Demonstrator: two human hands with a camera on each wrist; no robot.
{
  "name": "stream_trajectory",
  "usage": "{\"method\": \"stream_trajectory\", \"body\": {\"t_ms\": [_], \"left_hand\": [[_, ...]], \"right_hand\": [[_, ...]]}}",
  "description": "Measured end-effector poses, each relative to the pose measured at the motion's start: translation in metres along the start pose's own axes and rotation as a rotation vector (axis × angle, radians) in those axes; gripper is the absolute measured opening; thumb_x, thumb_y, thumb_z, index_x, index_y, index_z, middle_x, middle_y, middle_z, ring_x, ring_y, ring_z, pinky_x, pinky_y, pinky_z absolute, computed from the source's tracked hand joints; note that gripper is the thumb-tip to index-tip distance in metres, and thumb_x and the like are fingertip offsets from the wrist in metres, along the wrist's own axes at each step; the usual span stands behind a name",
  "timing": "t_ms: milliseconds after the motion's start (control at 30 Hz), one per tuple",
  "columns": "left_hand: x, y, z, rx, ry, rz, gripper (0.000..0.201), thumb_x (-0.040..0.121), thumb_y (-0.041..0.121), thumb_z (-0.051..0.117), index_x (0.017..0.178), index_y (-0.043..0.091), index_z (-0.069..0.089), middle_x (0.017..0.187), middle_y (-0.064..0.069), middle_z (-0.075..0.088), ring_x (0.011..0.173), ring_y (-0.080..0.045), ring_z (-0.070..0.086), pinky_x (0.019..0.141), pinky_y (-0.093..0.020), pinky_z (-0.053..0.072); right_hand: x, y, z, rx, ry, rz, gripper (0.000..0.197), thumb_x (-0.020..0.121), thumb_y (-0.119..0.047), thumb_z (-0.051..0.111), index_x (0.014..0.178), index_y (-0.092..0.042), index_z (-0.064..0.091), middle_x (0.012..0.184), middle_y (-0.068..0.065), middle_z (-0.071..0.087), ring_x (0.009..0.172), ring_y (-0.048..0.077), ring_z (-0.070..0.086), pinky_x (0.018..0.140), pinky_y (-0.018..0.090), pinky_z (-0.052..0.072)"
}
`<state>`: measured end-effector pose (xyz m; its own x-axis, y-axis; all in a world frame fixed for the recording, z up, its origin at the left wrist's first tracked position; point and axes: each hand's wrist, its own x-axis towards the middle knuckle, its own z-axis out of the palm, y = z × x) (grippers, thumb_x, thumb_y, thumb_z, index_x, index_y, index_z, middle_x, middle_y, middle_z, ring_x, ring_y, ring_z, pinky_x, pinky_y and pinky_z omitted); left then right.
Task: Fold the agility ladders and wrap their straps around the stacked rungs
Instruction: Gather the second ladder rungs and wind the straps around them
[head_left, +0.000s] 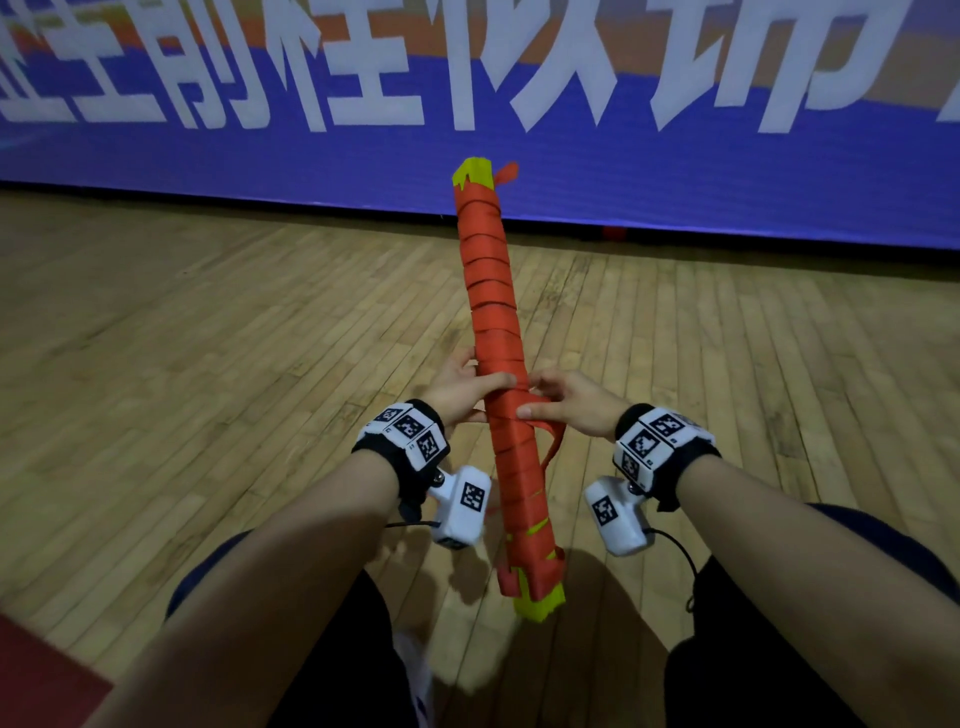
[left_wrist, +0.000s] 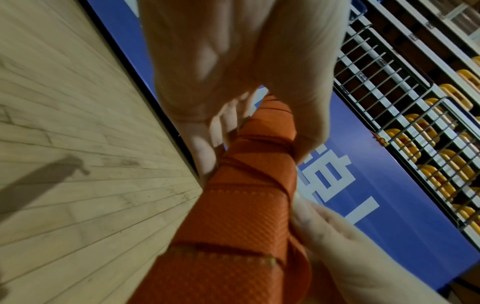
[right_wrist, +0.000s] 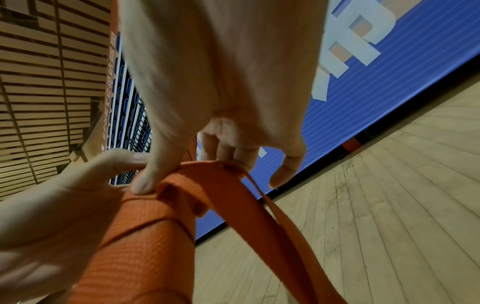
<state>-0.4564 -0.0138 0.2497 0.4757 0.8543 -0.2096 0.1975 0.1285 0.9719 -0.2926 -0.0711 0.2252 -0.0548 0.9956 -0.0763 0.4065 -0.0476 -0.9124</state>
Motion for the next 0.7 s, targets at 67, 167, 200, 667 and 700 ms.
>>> {"method": "stream_trajectory", "body": {"t_ms": [67,167,200,667,700], "left_hand": [[0.003,-0.002,0.000,-0.021,-0.037,-0.007,0.041,0.084,0.009,0.068,0.119,0.022,0.050,0.110,-0.005,0.064,0.101,-0.018,0.062,0.069,-0.030,0.054],[0.007,-0.003,0.004,0.010,-0.056,-0.007,0.038,0.083,0.007,0.070,0.112,0.024,0.051,0.103,-0.004,0.064,0.097,-0.016,0.062,0.069,-0.029,0.053],[0.007,-0.003,0.005,0.015,-0.056,-0.004,0.040,0.082,0.007,0.071,0.112,0.023,0.051,0.101,-0.003,0.064,0.095,-0.016,0.062,0.068,-0.030,0.053],[0.024,-0.003,0.011,0.169,-0.032,-0.007,0.085,0.075,0.016,0.080,0.145,0.025,0.032,0.095,0.001,0.061,0.090,-0.018,0.063,0.058,-0.033,0.053],[0.025,-0.003,0.011,0.151,-0.032,-0.008,0.085,0.075,0.016,0.080,0.144,0.025,0.032,0.098,0.000,0.060,0.094,-0.020,0.063,0.061,-0.035,0.055]], "right_hand": [[-0.001,0.001,-0.001,0.015,-0.056,0.032,0.026,0.088,-0.014,0.064,0.113,-0.010,0.058,0.108,0.008,0.065,0.099,0.020,0.063,0.090,0.026,0.051],[-0.001,0.005,-0.002,0.046,-0.108,0.072,0.033,0.089,-0.013,0.062,0.121,-0.006,0.055,0.118,0.019,0.063,0.107,0.030,0.062,0.097,0.037,0.049],[0.000,0.007,-0.002,0.071,-0.107,0.086,0.037,0.089,-0.011,0.062,0.123,-0.003,0.052,0.119,0.021,0.063,0.106,0.031,0.062,0.098,0.040,0.048],[0.008,0.014,-0.002,0.044,0.042,0.120,0.041,0.085,-0.016,0.069,0.117,-0.003,0.050,0.097,0.009,0.064,0.081,0.018,0.062,0.078,0.030,0.052],[0.009,0.014,-0.004,-0.002,0.056,0.121,0.037,0.083,-0.020,0.071,0.111,-0.005,0.052,0.095,0.008,0.063,0.081,0.017,0.061,0.079,0.030,0.051]]}}
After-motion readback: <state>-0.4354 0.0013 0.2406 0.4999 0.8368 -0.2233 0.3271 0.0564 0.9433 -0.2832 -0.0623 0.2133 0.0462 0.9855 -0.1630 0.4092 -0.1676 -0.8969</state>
